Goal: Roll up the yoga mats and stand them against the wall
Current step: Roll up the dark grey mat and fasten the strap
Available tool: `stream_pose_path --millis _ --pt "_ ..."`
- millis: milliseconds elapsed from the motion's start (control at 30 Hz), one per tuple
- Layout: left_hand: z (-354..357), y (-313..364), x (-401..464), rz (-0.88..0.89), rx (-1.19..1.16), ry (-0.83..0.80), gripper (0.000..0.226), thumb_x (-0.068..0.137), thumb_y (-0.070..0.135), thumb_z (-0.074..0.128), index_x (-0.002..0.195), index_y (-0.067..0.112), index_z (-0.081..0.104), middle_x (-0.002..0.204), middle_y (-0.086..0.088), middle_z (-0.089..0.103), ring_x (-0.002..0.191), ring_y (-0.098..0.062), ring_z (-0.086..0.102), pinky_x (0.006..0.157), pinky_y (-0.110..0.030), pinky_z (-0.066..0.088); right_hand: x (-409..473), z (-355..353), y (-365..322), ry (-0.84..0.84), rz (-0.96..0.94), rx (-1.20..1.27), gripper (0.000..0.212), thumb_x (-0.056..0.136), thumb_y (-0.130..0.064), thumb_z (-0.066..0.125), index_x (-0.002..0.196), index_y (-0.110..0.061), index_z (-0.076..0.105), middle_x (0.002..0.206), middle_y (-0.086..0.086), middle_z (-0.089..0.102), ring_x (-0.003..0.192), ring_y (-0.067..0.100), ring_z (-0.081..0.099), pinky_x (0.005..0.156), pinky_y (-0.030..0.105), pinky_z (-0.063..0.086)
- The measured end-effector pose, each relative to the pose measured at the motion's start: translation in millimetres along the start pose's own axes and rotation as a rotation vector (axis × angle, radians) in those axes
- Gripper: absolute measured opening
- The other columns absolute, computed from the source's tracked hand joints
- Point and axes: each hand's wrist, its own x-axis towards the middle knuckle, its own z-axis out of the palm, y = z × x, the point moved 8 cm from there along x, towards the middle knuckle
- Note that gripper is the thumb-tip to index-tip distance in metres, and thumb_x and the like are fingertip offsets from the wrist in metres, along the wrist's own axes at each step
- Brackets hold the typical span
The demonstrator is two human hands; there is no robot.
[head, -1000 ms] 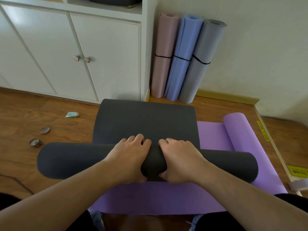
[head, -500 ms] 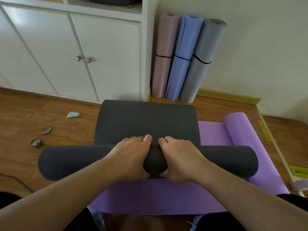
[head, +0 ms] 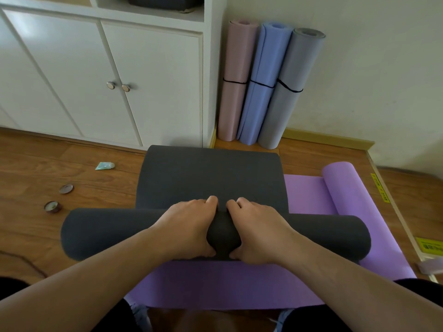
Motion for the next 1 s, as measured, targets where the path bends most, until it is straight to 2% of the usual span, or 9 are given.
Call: stream_pose_path --millis 67,167,333,467,533,600,733,867,1000 --pt "1.7 1.8 -2.5 0.021 0.019 0.037 0.068 0.072 0.059 0.081 0.119 0.030 0.042 0.112 0.014 0.056 0.102 -0.011 0.058 0.081 -0.026 0.047 0.9 -1.7 3.5 0.004 0.005 0.032 0.072 0.073 -0.050 0.088 0.126 -0.024 0.047 0.116 -0.002 0.055 0.097 0.019 0.061 0.083 0.039 0.059" --pt "7.4 7.6 -3.7 0.064 0.179 0.106 0.089 0.068 0.065 0.081 0.136 0.025 0.039 0.129 0.007 0.045 0.118 -0.017 0.050 0.104 -0.035 0.047 2.7 -3.7 8.2 0.000 0.028 0.061 0.066 0.072 -0.053 0.086 0.120 -0.027 0.049 0.110 -0.006 0.056 0.094 0.019 0.062 0.083 0.040 0.059" --pt "6.5 4.1 1.2 0.023 0.098 0.118 0.069 0.071 0.053 0.083 0.122 0.027 0.044 0.115 0.011 0.055 0.105 -0.014 0.058 0.091 -0.036 0.052 1.2 -4.9 3.1 -0.003 -0.010 -0.009 0.069 0.075 -0.056 0.085 0.125 -0.026 0.046 0.114 -0.006 0.056 0.099 0.018 0.062 0.084 0.036 0.055" --pt "6.6 0.5 2.0 0.002 0.004 0.066 0.067 0.067 0.054 0.085 0.114 0.029 0.044 0.107 0.013 0.057 0.092 -0.011 0.060 0.079 -0.031 0.054 1.5 0.0 2.0 -0.038 -0.009 -0.051 0.098 0.066 -0.055 0.095 0.140 -0.024 0.038 0.129 -0.001 0.048 0.114 0.022 0.056 0.094 0.040 0.055" --pt "7.6 0.6 2.3 0.009 0.021 0.058 0.066 0.066 0.056 0.083 0.112 0.030 0.043 0.105 0.014 0.058 0.090 -0.011 0.059 0.080 -0.031 0.052 2.0 1.0 1.1 -0.031 -0.006 -0.033 0.091 0.069 -0.052 0.093 0.137 -0.024 0.040 0.127 0.000 0.048 0.111 0.021 0.057 0.091 0.040 0.056" --pt "9.1 1.2 1.3 0.031 0.056 0.078 0.066 0.068 0.059 0.081 0.114 0.030 0.043 0.107 0.015 0.058 0.094 -0.011 0.059 0.090 -0.033 0.050 2.1 0.3 2.5 -0.014 -0.006 0.004 0.078 0.073 -0.050 0.089 0.131 -0.025 0.043 0.121 -0.001 0.051 0.104 0.020 0.058 0.086 0.039 0.058" --pt "14.1 3.0 0.9 0.043 0.188 0.118 0.096 0.063 0.067 0.084 0.136 0.024 0.041 0.129 0.007 0.051 0.119 -0.017 0.054 0.107 -0.037 0.045 3.7 -4.4 7.0 0.023 -0.002 0.046 0.066 0.073 -0.054 0.084 0.123 -0.028 0.051 0.112 -0.005 0.057 0.095 0.016 0.061 0.083 0.039 0.060" --pt "2.2 -1.1 5.0 0.017 0.104 0.170 0.081 0.064 0.060 0.086 0.123 0.026 0.042 0.118 0.011 0.055 0.107 -0.014 0.057 0.096 -0.035 0.050 2.2 -10.0 4.4 0.071 -0.036 0.016 0.069 0.074 -0.061 0.080 0.128 -0.029 0.051 0.114 -0.007 0.060 0.096 0.015 0.062 0.087 0.035 0.056" --pt "-2.9 -3.3 4.9 -0.004 0.003 0.140 0.074 0.064 0.062 0.085 0.114 0.029 0.041 0.106 0.014 0.058 0.093 -0.010 0.060 0.085 -0.033 0.052 -0.6 -8.8 -0.2 0.093 -0.051 -0.051 0.095 0.069 -0.060 0.089 0.143 -0.026 0.038 0.128 -0.004 0.054 0.112 0.020 0.059 0.097 0.038 0.051"
